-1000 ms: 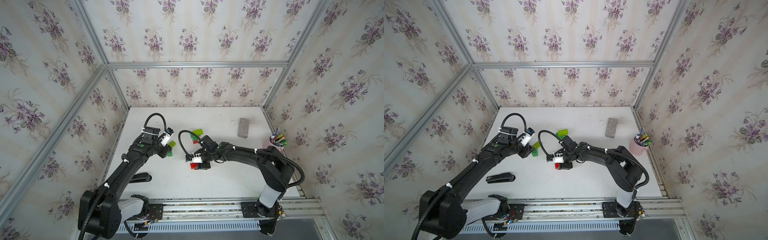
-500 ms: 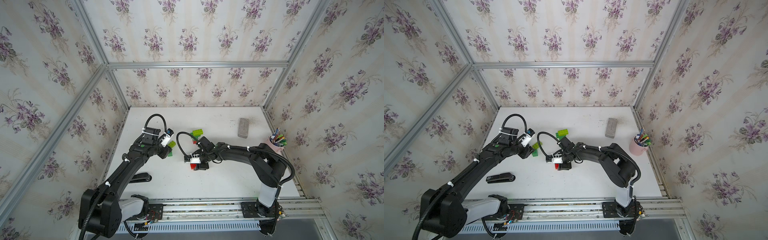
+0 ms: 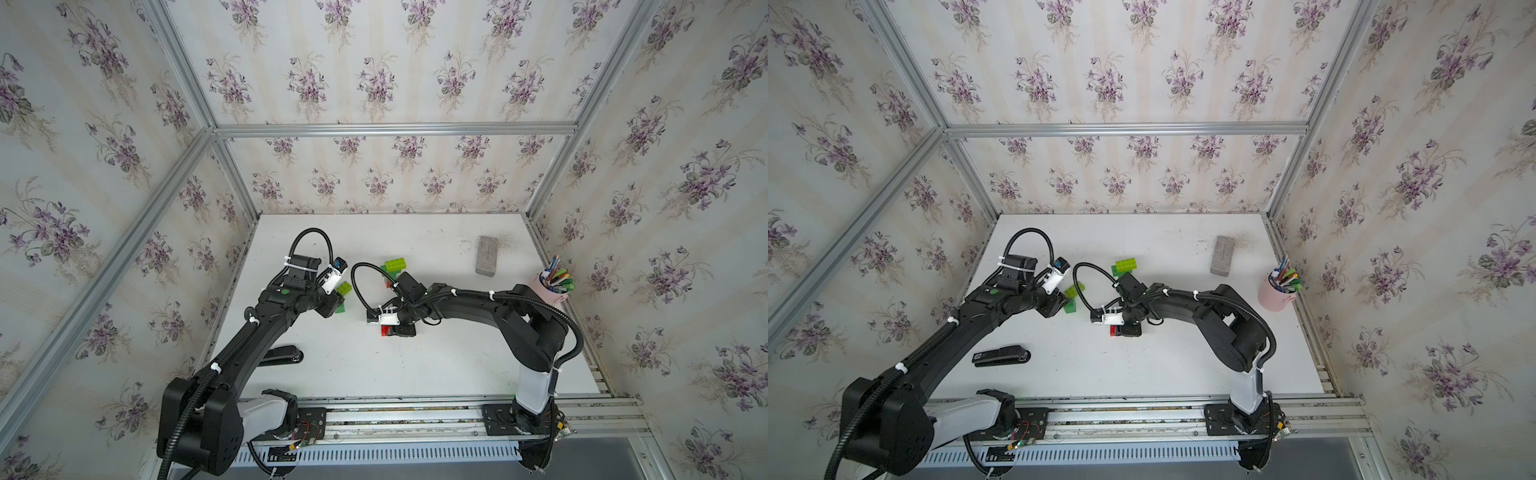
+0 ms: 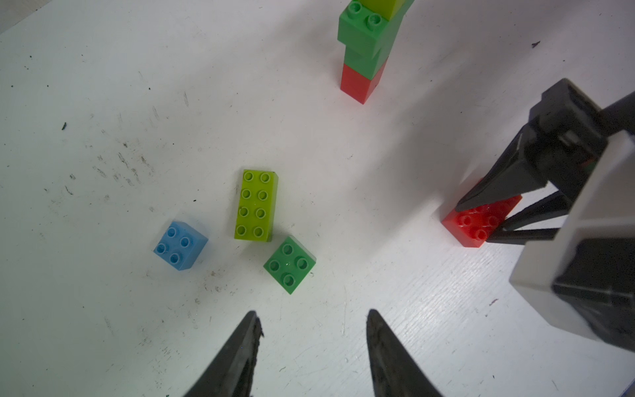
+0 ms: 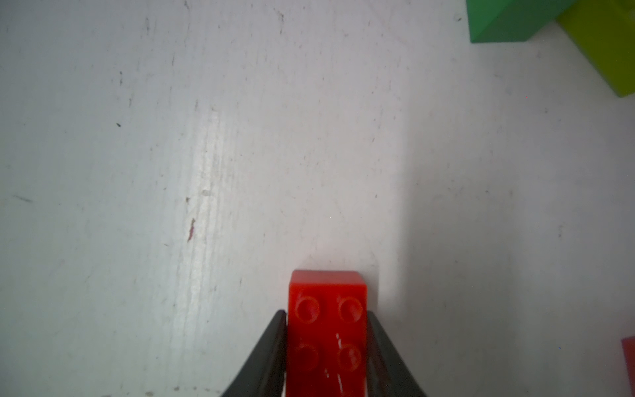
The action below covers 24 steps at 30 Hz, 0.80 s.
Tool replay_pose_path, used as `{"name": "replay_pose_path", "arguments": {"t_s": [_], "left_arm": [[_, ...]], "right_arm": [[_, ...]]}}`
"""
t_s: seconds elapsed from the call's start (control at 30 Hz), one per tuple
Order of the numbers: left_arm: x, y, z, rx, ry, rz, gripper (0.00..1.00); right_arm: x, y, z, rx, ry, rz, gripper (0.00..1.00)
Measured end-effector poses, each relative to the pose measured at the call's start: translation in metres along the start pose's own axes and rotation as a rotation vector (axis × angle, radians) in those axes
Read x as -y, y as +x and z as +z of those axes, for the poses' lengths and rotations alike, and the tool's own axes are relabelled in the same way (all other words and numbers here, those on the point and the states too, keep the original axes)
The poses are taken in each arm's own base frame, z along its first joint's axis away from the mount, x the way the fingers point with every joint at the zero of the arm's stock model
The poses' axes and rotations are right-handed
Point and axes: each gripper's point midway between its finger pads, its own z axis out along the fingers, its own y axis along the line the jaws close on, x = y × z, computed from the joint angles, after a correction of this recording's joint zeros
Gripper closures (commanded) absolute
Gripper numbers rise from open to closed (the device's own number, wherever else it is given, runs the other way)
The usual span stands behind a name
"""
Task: Assemble a spoon with lego
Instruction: Pick up the lego brick from the center of the board, then adjust the lego brick at the center of the board.
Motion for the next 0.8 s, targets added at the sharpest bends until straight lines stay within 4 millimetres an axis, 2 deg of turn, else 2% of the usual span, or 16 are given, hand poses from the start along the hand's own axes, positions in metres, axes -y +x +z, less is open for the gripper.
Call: {"name": "replay_pose_path", "arguments": {"t_s": [0.17, 0.23, 0.4, 0.5, 0.63, 0.8], "left_arm": [[0.003, -0.001, 0.002, 0.002, 0.021, 0.0, 0.47], [0.004, -0.005, 0.003, 0.003, 0.031, 0.003, 0.46], [0.017, -0.022, 0.015, -0.001, 0.083, 0.042, 0.46], [0.029, -0.037, 0.025, -0.006, 0.116, 0.08, 0.42], [0.049, -0.054, 0.05, -0.03, 0.166, 0.134, 0.41], [0.067, -0.068, 0.077, -0.055, 0.204, 0.175, 0.4]], "right_arm": [[0.004, -0.001, -0.01, 0.004, 0.013, 0.015, 0.72], [0.011, -0.003, -0.025, 0.022, 0.042, 0.031, 0.72], [0.029, -0.006, -0.077, 0.09, 0.148, 0.067, 0.73], [0.038, 0.006, -0.104, 0.098, 0.203, 0.111, 0.74], [0.055, 0.029, -0.137, 0.088, 0.28, 0.176, 0.74], [0.071, 0.051, -0.167, 0.079, 0.359, 0.238, 0.74]]}}
